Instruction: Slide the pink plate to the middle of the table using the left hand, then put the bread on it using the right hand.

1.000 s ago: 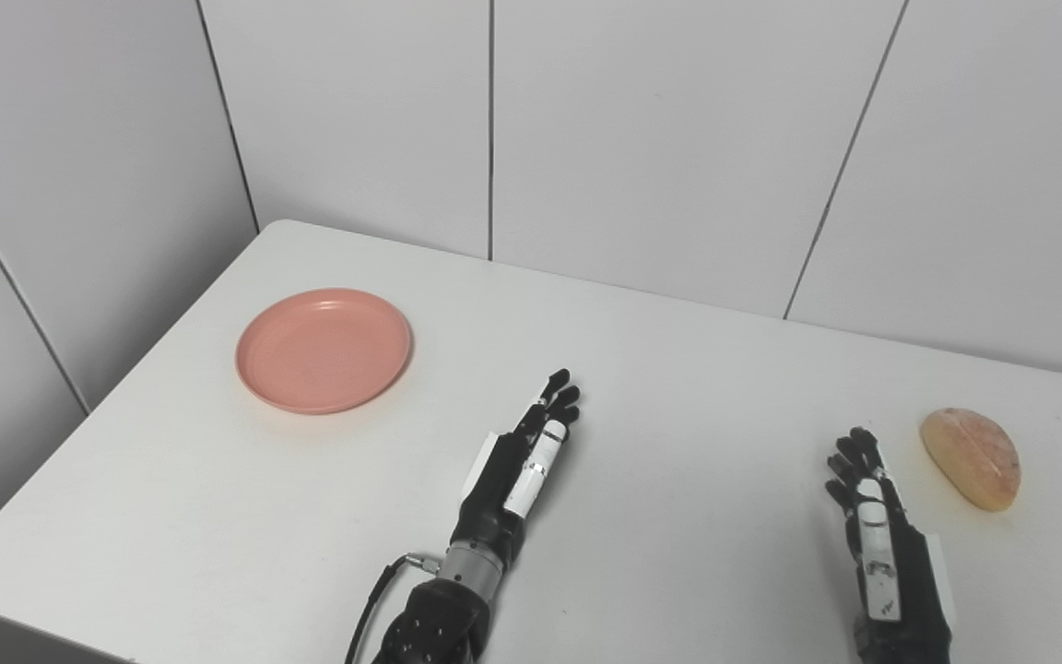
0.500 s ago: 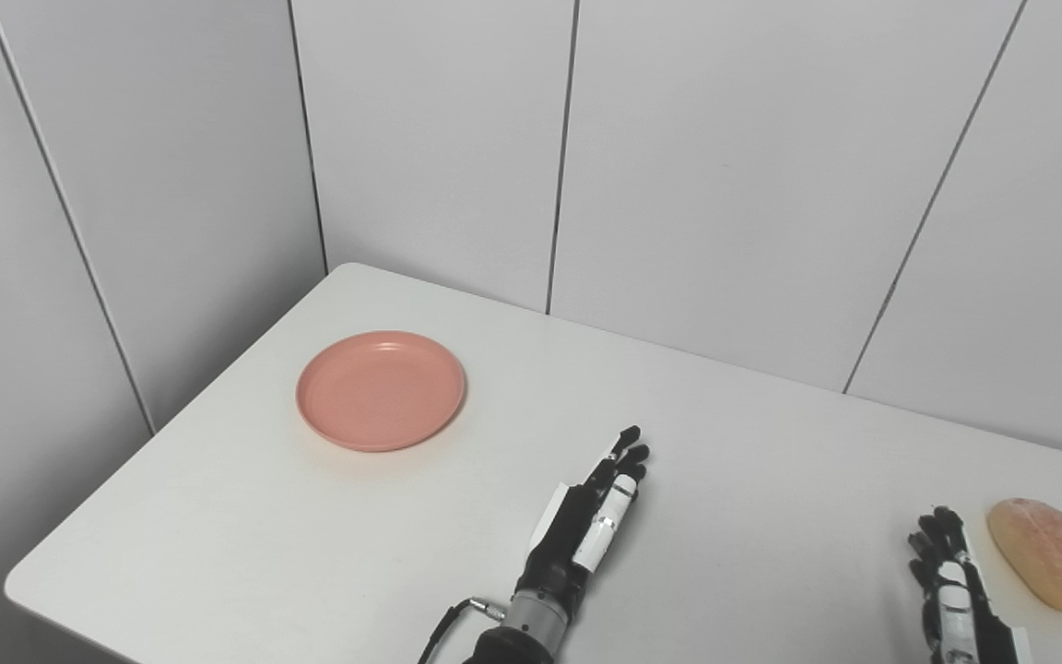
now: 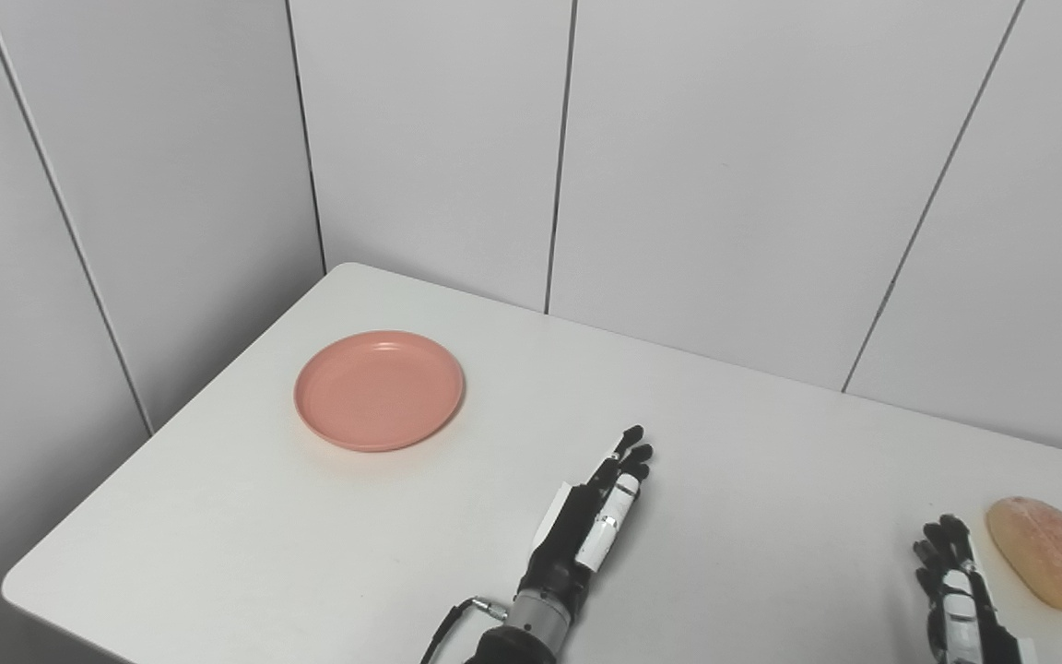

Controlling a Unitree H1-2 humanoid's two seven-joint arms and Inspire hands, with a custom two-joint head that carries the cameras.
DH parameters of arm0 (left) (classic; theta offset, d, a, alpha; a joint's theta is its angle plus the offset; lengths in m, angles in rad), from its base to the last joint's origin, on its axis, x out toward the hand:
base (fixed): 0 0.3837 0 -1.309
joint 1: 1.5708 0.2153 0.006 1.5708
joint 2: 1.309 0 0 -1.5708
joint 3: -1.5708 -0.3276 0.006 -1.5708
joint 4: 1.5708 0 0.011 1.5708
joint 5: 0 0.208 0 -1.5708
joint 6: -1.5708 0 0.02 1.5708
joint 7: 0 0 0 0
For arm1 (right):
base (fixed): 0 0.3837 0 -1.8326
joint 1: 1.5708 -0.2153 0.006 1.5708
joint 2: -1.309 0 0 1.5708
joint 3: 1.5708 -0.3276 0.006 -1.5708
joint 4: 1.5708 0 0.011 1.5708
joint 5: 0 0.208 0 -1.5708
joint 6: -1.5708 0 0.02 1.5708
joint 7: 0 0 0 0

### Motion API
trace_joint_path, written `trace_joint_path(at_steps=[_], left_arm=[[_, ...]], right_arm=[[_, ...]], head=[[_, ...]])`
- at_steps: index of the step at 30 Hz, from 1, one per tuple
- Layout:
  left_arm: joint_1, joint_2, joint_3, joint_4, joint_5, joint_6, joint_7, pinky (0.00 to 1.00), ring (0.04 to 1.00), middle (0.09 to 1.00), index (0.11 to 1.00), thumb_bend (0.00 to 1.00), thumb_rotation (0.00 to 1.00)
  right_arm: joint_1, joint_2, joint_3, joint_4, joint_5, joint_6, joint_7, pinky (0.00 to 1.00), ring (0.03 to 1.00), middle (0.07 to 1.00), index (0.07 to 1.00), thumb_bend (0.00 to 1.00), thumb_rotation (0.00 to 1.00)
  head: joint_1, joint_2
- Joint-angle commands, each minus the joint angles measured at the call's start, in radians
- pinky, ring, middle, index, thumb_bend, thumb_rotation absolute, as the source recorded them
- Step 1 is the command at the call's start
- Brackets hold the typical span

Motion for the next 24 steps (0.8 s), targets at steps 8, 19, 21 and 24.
trace_joint_path(at_steps=[8,19,21,24], left_arm=[[0.032,-0.001,-0.014,-0.074,-0.04,0.05,-0.042,0.94,0.932,0.942,0.928,0.36,0.97],[-0.01,0.026,0.004,-0.249,-0.032,0.118,-0.058,0.93,0.919,0.932,0.921,0.37,1.0],[-0.021,0.029,0.009,-0.273,-0.031,0.134,-0.058,0.91,0.91,0.925,0.914,0.37,1.0],[-0.044,0.04,0.022,-0.329,-0.04,0.178,-0.059,0.91,0.909,0.924,0.913,0.36,1.0]], right_arm=[[0.031,0.007,-0.004,0.001,0.002,0.012,0.005,0.99,0.956,0.952,0.957,0.08,1.0],[0.034,0.012,-0.006,-0.021,0.009,0.049,0.004,1.0,0.971,0.96,0.958,0.07,1.0],[0.034,0.012,-0.003,-0.025,0.006,0.05,0.004,1.0,0.974,0.963,0.959,0.07,1.0],[0.035,0.015,-0.003,-0.031,0.011,0.065,0.005,1.0,0.978,0.967,0.962,0.07,1.0]], head=[[0.01,-0.001],[0.026,-0.007],[0.026,-0.007],[0.032,-0.012]])
